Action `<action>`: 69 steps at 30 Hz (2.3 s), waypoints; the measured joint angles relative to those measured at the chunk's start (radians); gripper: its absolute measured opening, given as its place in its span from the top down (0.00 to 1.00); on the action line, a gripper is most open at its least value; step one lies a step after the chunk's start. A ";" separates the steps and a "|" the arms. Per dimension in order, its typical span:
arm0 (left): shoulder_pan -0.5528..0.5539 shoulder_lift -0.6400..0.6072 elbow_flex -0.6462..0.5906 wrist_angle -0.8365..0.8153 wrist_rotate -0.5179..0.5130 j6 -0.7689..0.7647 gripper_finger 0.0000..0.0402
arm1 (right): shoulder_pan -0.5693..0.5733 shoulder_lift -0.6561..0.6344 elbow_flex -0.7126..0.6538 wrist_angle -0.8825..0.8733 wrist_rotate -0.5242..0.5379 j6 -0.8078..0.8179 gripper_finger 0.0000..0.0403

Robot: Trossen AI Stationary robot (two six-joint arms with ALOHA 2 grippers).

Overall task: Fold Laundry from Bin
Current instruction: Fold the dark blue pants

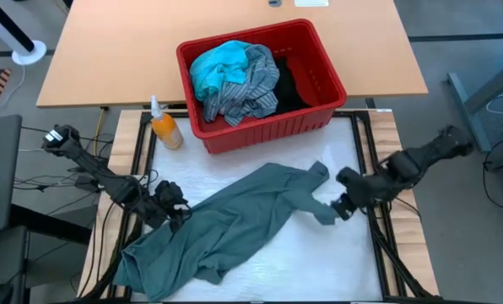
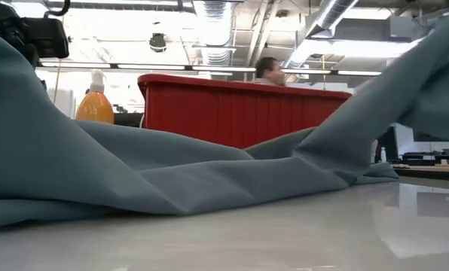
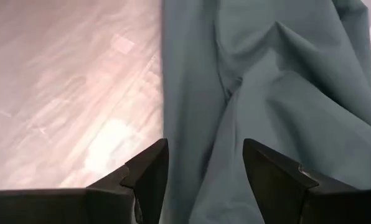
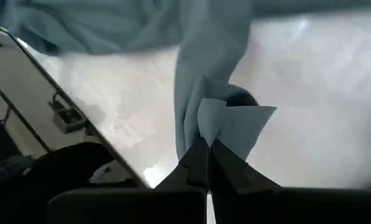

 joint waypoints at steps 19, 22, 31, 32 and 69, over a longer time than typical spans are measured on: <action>0.060 0.000 0.000 0.005 0.048 0.092 0.52 | 0.074 0.107 -0.014 -0.131 0.023 0.135 0.53; 0.060 0.000 0.000 0.005 0.043 0.108 0.52 | 0.031 0.106 -0.014 -0.213 0.230 0.161 0.47; 0.061 0.000 0.000 0.035 0.039 0.115 0.52 | -0.297 0.040 -0.256 -0.081 0.471 0.127 0.44; 0.062 0.000 0.000 0.037 0.039 0.120 0.52 | -0.339 0.034 -0.292 -0.007 0.466 0.073 0.44; 0.093 0.000 0.000 0.085 0.072 -0.053 0.52 | -0.859 0.272 -0.485 0.541 0.192 -0.807 0.92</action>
